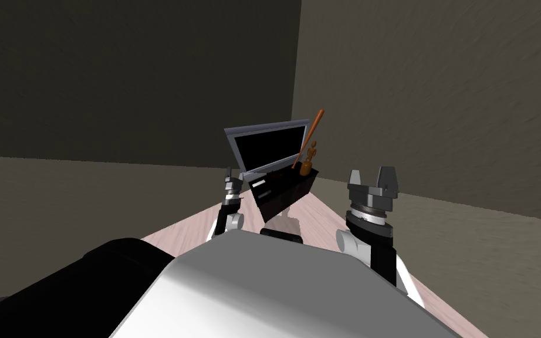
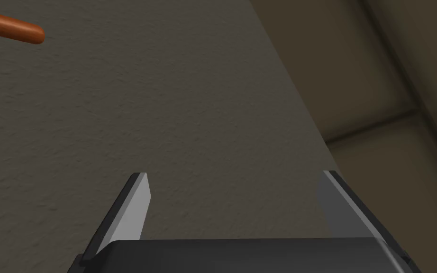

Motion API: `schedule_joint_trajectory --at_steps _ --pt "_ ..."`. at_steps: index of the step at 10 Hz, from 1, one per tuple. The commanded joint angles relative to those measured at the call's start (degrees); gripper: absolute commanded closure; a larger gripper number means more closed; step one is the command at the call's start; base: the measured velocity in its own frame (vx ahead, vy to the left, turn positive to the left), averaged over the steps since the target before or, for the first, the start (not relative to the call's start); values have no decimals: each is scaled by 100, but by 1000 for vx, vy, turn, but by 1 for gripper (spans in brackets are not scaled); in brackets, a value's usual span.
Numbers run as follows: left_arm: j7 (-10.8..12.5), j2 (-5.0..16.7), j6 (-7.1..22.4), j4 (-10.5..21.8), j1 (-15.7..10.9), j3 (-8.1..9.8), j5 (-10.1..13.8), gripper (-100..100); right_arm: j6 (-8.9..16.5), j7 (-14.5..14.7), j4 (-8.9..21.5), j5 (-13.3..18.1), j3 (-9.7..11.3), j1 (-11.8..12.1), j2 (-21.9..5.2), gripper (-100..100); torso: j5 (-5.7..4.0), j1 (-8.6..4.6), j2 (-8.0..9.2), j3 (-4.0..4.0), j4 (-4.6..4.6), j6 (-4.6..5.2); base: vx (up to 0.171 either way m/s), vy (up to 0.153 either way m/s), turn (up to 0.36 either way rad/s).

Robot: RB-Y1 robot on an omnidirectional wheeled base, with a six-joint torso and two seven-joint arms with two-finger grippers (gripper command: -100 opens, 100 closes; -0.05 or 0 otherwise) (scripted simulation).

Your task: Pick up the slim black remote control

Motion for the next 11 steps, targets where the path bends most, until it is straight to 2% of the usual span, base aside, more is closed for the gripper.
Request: schedule_joint_trajectory --at_steps 1,4,6,11 --pt "26 208 53 45 13 13 30 -100 0 0 0 0 0 0 0 0 0 0 0 0 0 0 10 -3 -45" --pt "128 626 260 213 65 63 147 -100 0 0 0 0 0 0 0 0 0 -1 -11 -6 -2 0 33 -11 -83" --pt "233 827 469 372 121 115 266 -100 0 0 0 0 0 0 0 0 0 -2 -18 -10 -4 1 52 -13 -139" --pt "590 1073 1173 873 319 292 671 -100 0 0 0 0 0 1 0 0 -1 -7 -30 -17 -7 1 71 -19 -181"
